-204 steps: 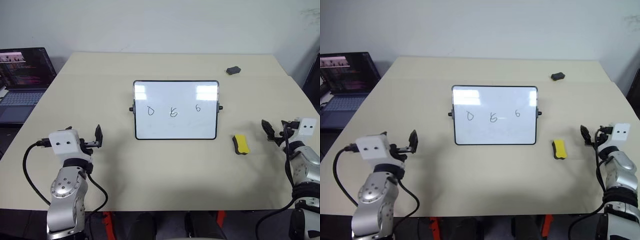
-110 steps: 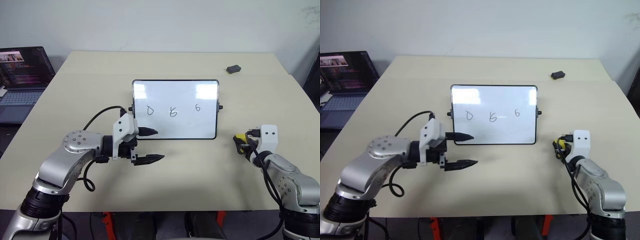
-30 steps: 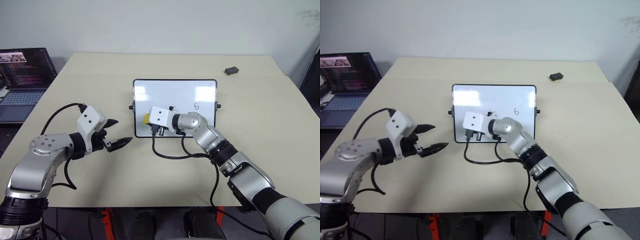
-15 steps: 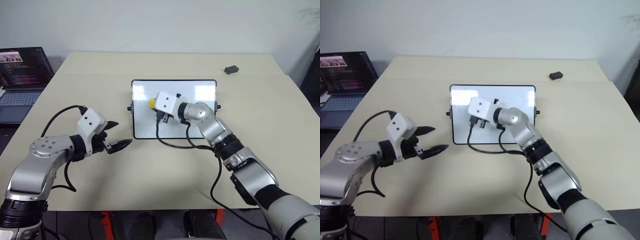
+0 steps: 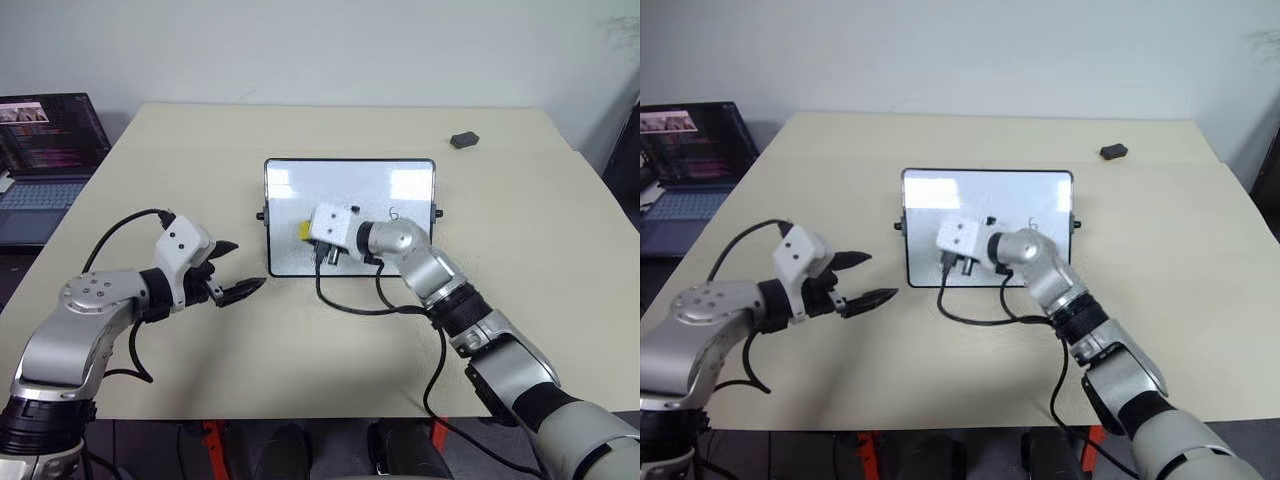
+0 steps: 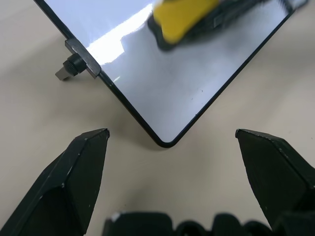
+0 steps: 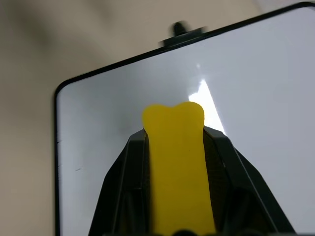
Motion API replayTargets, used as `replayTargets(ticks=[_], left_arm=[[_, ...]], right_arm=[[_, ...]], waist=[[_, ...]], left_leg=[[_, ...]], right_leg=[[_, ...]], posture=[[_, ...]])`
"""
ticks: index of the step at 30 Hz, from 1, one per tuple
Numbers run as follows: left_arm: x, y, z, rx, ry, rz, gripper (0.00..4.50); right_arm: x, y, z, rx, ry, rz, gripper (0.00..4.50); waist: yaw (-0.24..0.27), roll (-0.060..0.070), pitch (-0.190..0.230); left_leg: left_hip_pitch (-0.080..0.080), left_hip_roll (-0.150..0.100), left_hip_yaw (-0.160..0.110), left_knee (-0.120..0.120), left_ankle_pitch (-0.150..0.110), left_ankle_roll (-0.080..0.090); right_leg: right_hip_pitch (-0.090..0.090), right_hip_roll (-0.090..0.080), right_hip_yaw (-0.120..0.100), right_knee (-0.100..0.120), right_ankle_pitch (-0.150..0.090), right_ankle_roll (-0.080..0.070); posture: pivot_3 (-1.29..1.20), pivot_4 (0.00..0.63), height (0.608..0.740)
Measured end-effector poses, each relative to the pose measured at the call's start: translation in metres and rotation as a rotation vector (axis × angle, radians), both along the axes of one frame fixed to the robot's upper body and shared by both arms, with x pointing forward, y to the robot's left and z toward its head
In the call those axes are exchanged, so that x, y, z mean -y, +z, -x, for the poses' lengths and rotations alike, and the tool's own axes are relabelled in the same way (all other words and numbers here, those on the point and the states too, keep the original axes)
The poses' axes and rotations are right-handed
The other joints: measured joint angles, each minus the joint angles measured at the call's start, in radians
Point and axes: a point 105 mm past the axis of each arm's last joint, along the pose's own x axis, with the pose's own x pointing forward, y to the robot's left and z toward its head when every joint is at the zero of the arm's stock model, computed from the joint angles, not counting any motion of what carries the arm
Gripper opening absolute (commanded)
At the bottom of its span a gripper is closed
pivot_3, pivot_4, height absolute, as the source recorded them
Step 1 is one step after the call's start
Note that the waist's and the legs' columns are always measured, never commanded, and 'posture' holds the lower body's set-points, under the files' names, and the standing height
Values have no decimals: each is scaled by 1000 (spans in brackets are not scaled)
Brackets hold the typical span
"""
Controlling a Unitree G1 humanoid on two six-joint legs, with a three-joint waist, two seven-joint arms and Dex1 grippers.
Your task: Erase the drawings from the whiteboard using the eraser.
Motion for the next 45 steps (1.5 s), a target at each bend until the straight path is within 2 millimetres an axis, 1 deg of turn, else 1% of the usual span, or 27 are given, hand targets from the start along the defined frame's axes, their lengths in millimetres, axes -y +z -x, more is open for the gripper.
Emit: replayTargets(ticks=[2, 3, 5, 7, 8, 10, 12, 14, 15, 17, 20, 22, 25, 29, 33, 35, 37, 39, 41, 43, 44, 45], left_arm=[[2, 0, 0, 2, -6, 10, 4500], [3, 1, 0, 3, -7, 16, 4500], [4, 2, 0, 8, -11, 23, 4500], [8, 6, -1, 22, -21, 31, 4500], [11, 7, -1, 27, -29, 36, 4500], [14, 10, -1, 35, -39, 40, 4500], [17, 15, -3, 47, -46, 38, 4500], [23, 18, -3, 52, -70, 34, 4500], [25, 18, -3, 51, -79, 33, 4500], [29, 20, -3, 49, -97, 34, 4500], [33, 21, -4, 47, -115, 33, 4500], [36, 20, -4, 40, -127, 35, 4500], [37, 21, -6, 49, -132, 40, 4500], [35, 19, -9, 54, -110, 45, 4500], [35, 11, -6, 34, -102, 59, 4500], [35, 7, -4, 20, -96, 66, 4500], [34, 6, -5, 21, -87, 69, 4500], [35, 6, -5, 26, -84, 76, 4500], [36, 6, -6, 32, -79, 87, 4500], [37, 8, -8, 43, -73, 92, 4500], [37, 9, -9, 49, -73, 93, 4500], [38, 10, -9, 53, -76, 95, 4500]], right_arm=[[4, 17, 15, -13, 45, -82, 1122], [7, 21, 23, -29, 66, -107, 1122], [13, 25, 36, -65, 85, -153, 1122], [22, 28, 46, -92, 88, -179, 1122], [28, 26, 51, -107, 83, -185, 1122], [39, 19, 57, -134, 66, -172, 1122], [50, 7, 62, -166, 43, -142, 1122], [59, -4, 64, -193, 18, -115, 1122], [60, -6, 65, -198, 12, -106, 1122], [63, -6, 65, -184, -2, -94, 1122], [72, -6, 60, -146, -51, -65, 1122], [74, -3, 58, -111, -65, -63, 1122], [78, -4, 59, -102, -63, -61, 1122], [91, -26, 69, -199, -77, -101, 1122], [109, -45, 73, -268, -154, -157, 1122], [117, -52, 75, -286, -190, -165, 1122], [120, -55, 76, -284, -205, -172, 1122], [118, -51, 75, -269, -205, -199, 1122], [110, -40, 72, -234, -183, -253, 1122], [100, -20, 64, -152, -166, -294, 1122], [95, -8, 54, -84, -177, -301, 1122], [94, -1, 47, -41, -194, -301, 1122]], waist=[[3, 0, 0], [5, 0, 0], [6, 0, 0], [7, -1, -1], [7, -1, -1], [8, -1, -1], [9, -1, -1], [9, -1, -1], [7, -1, -1], [3, -1, -1], [3, -1, -1], [4, -1, -1], [7, -1, -1], [10, -1, -1], [10, -1, -1], [10, -1, -1], [8, -1, -1], [6, -1, -1], [4, -1, -1], [3, -1, -1], [3, -1, -1], [3, -1, -1]], left_leg=[[-1, 0, -1, -2, 0, 0], [-2, 1, -1, -3, 0, 0], [-7, 0, -2, -2, 0, 0], [-18, 0, -1, 0, 0, 0], [-20, 0, -1, 0, 0, 0], [-20, 0, -1, 0, 0, 0], [-20, 0, -1, 0, 0, 0], [-20, 0, -1, 0, 0, 0], [-19, 0, -1, 0, 0, 0], [-18, 0, 0, 0, 0, 0], [-18, 0, 0, 0, 0, 0], [-18, 0, 0, 0, 0, 0], [-18, 0, 0, 0, 0, 0], [-19, 0, 0, 0, 0, 0], [-19, 0, 0, 1, 0, 0], [-18, 0, 0, 1, 0, 0], [-18, 0, 0, 2, 0, 0], [-16, 0, 1, 2, 0, 0], [-16, 0, 2, 3, 0, 0], [-15, 0, 1, 6, 0, 0], [-15, 0, 1, 8, 0, 0], [-16, 0, 1, 10, 0, 0]], right_leg=[[0, 0, -1, -3, 0, 0], [0, 0, -1, -6, 0, 0], [-4, 0, -2, -8, 0, 0], [-14, -1, -2, -7, 0, 0], [-16, -1, -2, -7, 0, 0], [-16, -1, -2, -7, 0, 0], [-16, -1, -2, -7, 0, 0], [-16, -1, -2, -7, 0, 0], [-16, -1, -1, -6, 0, 0], [-16, 0, -1, -5, 0, 0], [-16, 0, -1, -5, 0, 0], [-16, 0, -1, -5, 0, 0], [-15, 0, -1, -6, 0, 0], [-15, 0, -1, -7, 0, 0], [-15, 0, 0, -6, 0, 0], [-15, 0, -1, -5, 0, 0], [-15, 0, 0, -3, 0, 0], [-15, 0, 1, -1, 0, 0], [-15, 1, 1, 1, 0, 0], [-15, 1, 1, 4, 0, 0], [-15, 1, 1, 6, 0, 0], [-15, 1, 1, 7, 0, 0]], posture=[[0, 150, 740], [0, 150, 740], [0, 150, 740], [0, 150, 740], [0, 150, 740], [0, 150, 740], [0, 150, 740], [0, 150, 740], [0, 150, 740], [0, 150, 740], [0, 150, 740], [0, 150, 740], [0, 150, 740], [0, 150, 740], [0, 150, 740], [0, 150, 740], [0, 150, 740], [0, 150, 740], [0, 150, 740], [0, 150, 740], [0, 150, 740], [0, 150, 740]])
